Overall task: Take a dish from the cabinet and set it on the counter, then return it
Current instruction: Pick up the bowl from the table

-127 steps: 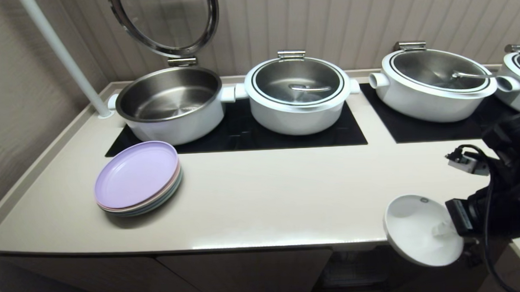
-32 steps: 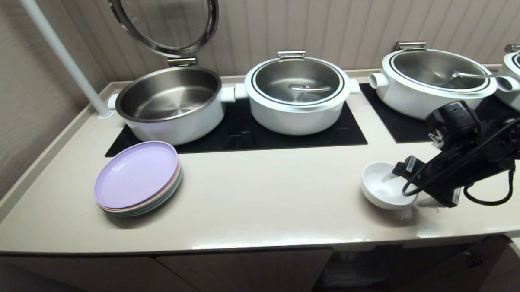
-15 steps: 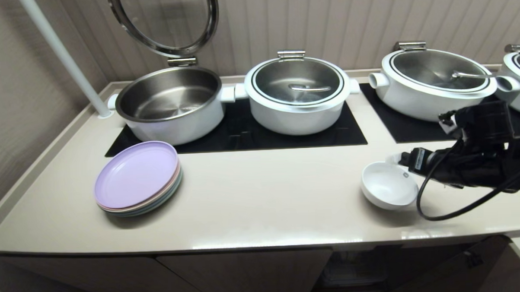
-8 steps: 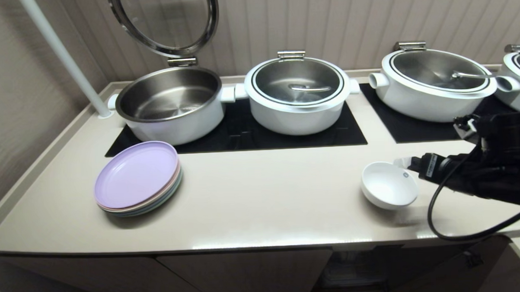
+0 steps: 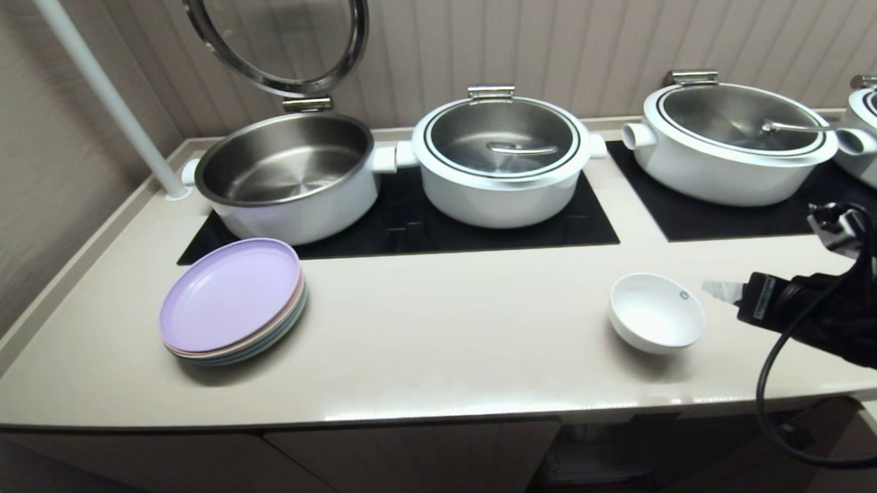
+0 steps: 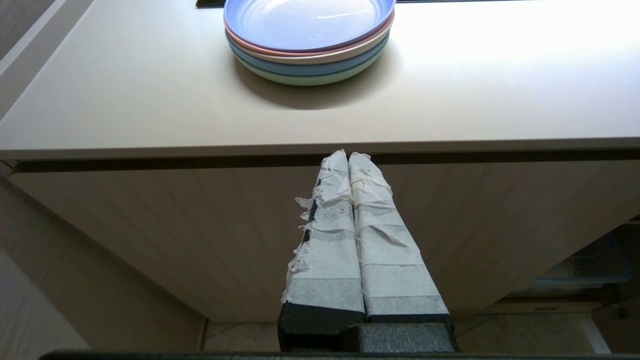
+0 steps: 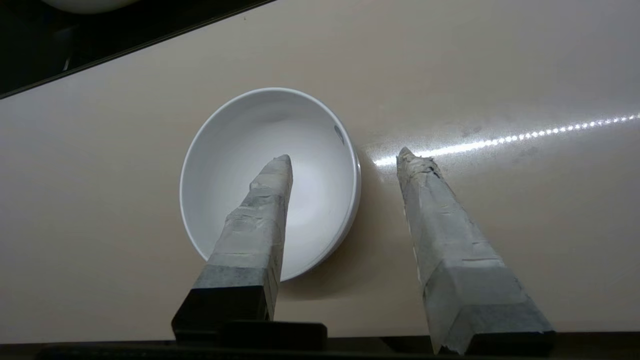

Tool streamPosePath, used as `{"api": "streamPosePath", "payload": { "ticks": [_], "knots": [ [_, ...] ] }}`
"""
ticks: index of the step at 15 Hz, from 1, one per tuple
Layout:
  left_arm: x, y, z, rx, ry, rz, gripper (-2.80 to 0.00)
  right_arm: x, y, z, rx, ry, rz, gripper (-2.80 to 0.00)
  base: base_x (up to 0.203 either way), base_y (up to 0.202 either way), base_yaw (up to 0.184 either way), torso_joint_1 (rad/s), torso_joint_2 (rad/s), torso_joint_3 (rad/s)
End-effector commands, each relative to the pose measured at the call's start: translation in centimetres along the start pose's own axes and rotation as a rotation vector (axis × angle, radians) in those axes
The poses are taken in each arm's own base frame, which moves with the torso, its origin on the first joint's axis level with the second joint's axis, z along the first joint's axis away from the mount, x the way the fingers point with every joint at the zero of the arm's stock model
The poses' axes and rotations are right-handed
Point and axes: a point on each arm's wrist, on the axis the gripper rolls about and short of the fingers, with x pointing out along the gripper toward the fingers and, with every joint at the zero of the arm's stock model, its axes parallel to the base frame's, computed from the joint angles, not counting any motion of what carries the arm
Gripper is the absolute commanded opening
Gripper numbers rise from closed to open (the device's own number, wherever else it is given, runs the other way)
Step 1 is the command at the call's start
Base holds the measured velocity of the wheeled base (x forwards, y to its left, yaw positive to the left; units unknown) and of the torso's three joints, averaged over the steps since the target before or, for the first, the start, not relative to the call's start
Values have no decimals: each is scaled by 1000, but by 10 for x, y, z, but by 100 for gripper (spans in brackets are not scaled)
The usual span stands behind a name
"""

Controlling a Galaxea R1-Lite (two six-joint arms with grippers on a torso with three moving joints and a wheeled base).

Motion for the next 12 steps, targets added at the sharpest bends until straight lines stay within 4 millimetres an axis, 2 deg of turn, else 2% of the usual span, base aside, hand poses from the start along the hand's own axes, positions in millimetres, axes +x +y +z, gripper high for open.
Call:
{"api": "streamPosePath", "payload": {
  "ticks": [1,8,12],
  "knots": [
    [0,0,0,0,-1,0,-280,-17,1,2,2,-38,15,-280,0,0,0,0,0,0],
    [0,0,0,0,-1,0,-280,-68,-2,-5,-66,-135,41,-280,0,0,0,0,0,0],
    [0,0,0,0,-1,0,-280,-112,-15,-41,-155,-168,43,-280,0,0,0,0,0,0]
  ]
}}
